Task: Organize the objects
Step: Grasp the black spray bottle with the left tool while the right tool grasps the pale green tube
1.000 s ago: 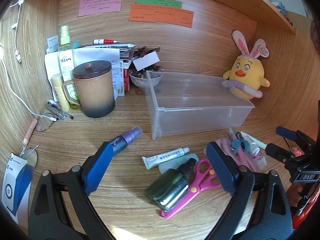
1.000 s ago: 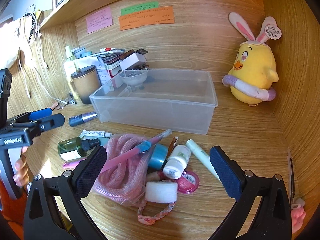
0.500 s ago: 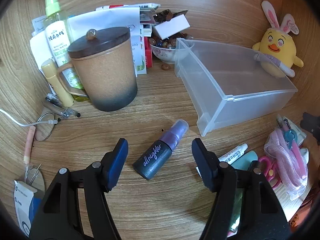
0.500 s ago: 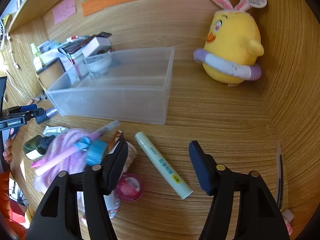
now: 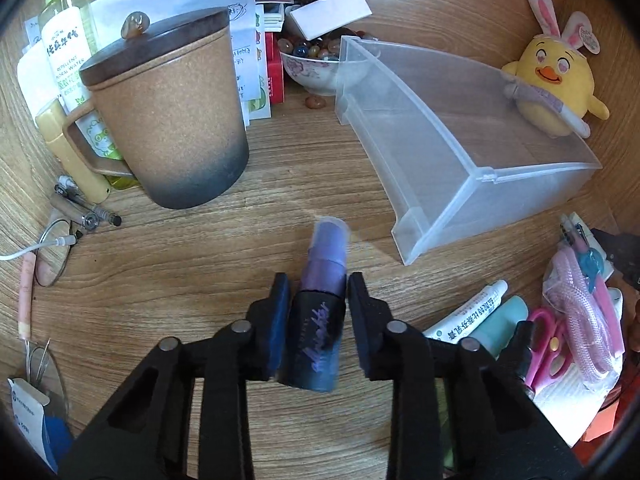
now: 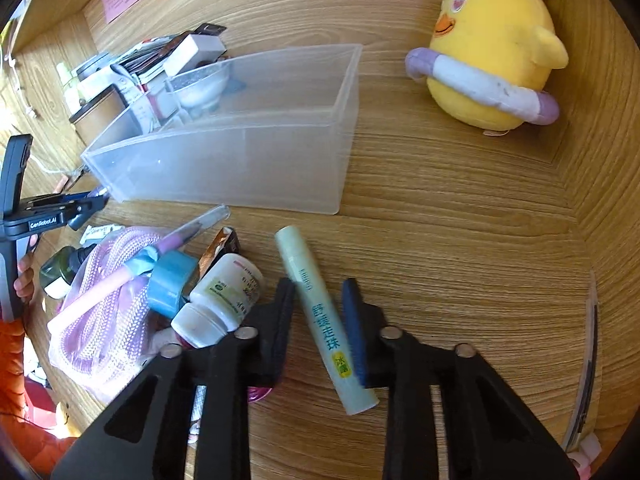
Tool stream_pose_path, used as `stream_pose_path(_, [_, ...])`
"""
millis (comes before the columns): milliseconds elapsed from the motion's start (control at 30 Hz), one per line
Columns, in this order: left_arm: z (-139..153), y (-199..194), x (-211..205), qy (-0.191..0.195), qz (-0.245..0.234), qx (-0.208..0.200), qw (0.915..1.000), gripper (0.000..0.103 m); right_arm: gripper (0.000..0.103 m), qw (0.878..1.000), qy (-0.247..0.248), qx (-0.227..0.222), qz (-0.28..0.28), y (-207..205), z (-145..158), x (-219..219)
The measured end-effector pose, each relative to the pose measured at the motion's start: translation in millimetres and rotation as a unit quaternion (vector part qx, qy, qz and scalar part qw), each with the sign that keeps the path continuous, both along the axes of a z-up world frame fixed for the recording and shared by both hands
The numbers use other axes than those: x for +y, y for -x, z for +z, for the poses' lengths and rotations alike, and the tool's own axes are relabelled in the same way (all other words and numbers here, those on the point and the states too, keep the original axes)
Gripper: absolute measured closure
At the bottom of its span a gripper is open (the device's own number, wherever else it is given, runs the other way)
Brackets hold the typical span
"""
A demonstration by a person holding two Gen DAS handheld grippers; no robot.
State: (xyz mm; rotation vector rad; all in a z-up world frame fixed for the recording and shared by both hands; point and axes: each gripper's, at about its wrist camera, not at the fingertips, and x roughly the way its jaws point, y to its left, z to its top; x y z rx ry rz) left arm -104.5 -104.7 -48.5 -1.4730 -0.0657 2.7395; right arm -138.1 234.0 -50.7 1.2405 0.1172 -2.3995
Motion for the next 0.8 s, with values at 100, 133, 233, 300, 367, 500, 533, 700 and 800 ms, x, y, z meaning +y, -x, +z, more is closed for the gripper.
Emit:
stream_pose_path(100, [0,-6,-1,0.000,0.010,0.005,0.9999,0.077,0.089,1.000,-0.002,0.000,0.001,-3,0,-2])
stream_pose_path(133, [0,-8,-1,0.003,0.016,0.008,0.9998,0.078,0.089,1.000,-0.002,0.003,-0.001,-4,-1,-2])
stream_pose_path(233, [5,-19,-6,0.000,0.033,0.022,0.9992,0.078,0.089,1.000,-0.002,0.015,-0.010,-9,3,0])
stream_pose_path(300, [12,-25,-8,-0.005,0.042,0.036,0.9985,0.078,0.089,1.000,0.006,0.025,-0.014,-12,9,3])
stream_pose_path(367, [22,-30,-9,-0.005,0.050,0.055,0.9972,0.078,0.089,0.999,0.011,0.040,-0.019,-14,18,5])
stream_pose_path(500, [45,-39,-8,-0.019,0.057,0.096,0.9936,0.078,0.089,0.996,0.030,0.074,-0.029,-19,42,8])
stream_pose_path(533, [51,-39,-7,-0.020,0.057,0.105,0.9926,0.078,0.089,0.995,0.036,0.083,-0.030,-20,48,8])
stream_pose_path(700, [79,-39,4,-0.035,0.046,0.150,0.9869,0.078,0.089,0.989,0.070,0.124,-0.034,-18,79,7])
stream_pose_path(800, [93,-34,12,-0.039,0.036,0.168,0.9843,0.078,0.089,0.986,0.075,0.145,-0.029,-14,94,1])
